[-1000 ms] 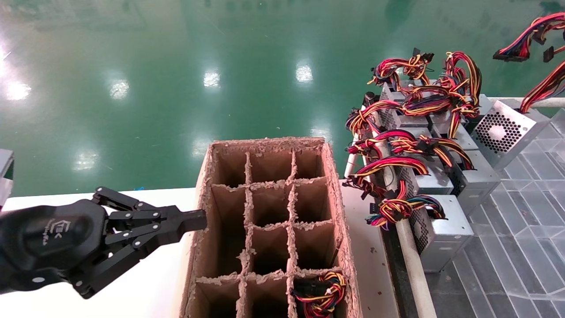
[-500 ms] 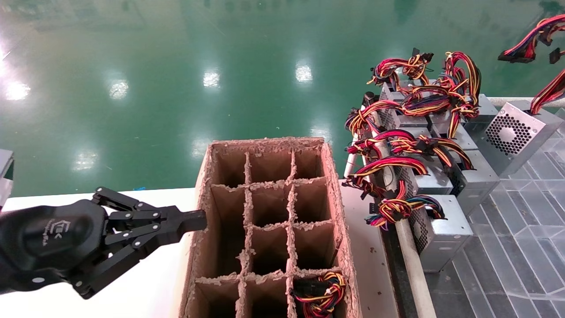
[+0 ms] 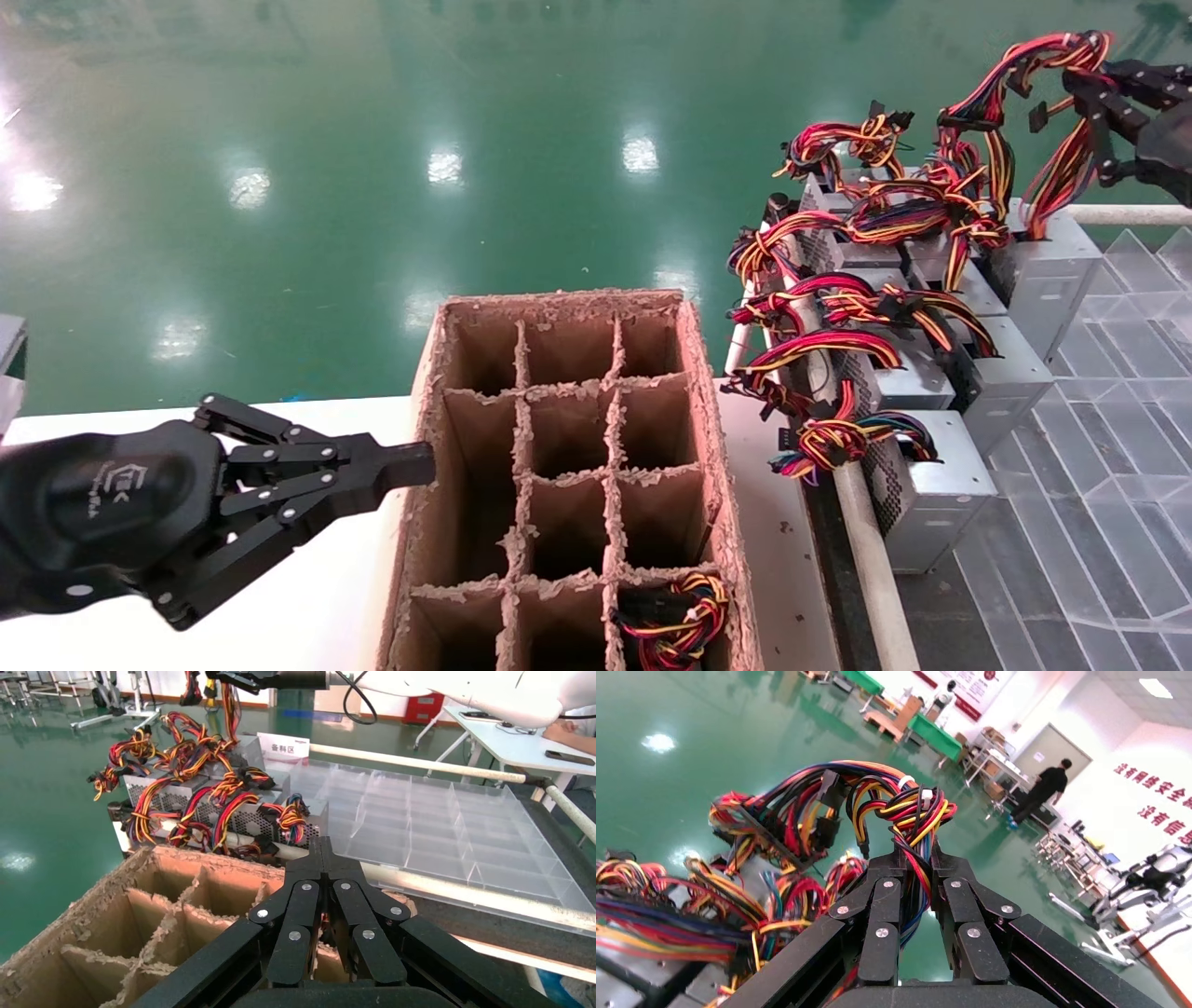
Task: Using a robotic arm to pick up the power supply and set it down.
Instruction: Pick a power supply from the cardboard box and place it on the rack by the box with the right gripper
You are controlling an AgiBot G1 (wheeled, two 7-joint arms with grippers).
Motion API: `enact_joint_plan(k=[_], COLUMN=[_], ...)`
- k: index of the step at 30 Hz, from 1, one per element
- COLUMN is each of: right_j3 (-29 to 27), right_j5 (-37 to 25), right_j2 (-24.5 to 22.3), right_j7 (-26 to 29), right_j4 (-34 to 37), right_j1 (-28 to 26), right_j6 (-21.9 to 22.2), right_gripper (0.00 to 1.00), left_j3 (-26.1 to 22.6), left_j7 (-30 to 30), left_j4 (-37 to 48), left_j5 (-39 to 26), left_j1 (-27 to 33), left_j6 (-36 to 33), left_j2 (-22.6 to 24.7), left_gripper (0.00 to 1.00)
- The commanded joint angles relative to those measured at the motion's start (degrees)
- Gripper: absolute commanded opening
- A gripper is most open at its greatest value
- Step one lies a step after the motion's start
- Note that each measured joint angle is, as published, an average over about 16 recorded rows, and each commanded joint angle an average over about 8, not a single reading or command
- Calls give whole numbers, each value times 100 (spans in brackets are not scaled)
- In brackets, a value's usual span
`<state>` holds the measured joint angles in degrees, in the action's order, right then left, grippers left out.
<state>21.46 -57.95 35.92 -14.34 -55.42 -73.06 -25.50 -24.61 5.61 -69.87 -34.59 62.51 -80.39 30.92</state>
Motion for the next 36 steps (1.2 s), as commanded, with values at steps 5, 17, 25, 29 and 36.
enact_joint_plan(k=[5,17,25,29,36], right_j3=[-52,-78,-39,-34,-11], right_j5=[62,209,244,241,218], right_j2=[83,22,104,110,84], right_j7=[-166,-170,-180,-211,-235], right_j4=[254,685,977,1045,1029], right_j1=[-99,20,-80,-135,-210], right_j6=[-246,-611,-869,-954,-1080], right_gripper=[0,39,100,100,100], left_j3=[0,0,0,0,0], left_j7=[0,0,0,0,0], left_j4=[0,0,0,0,0], left_j5=[0,0,0,0,0], left_j1=[0,0,0,0,0], left_j6=[0,0,0,0,0], left_j2=[0,0,0,0,0], left_gripper=[0,0,0,0,0])
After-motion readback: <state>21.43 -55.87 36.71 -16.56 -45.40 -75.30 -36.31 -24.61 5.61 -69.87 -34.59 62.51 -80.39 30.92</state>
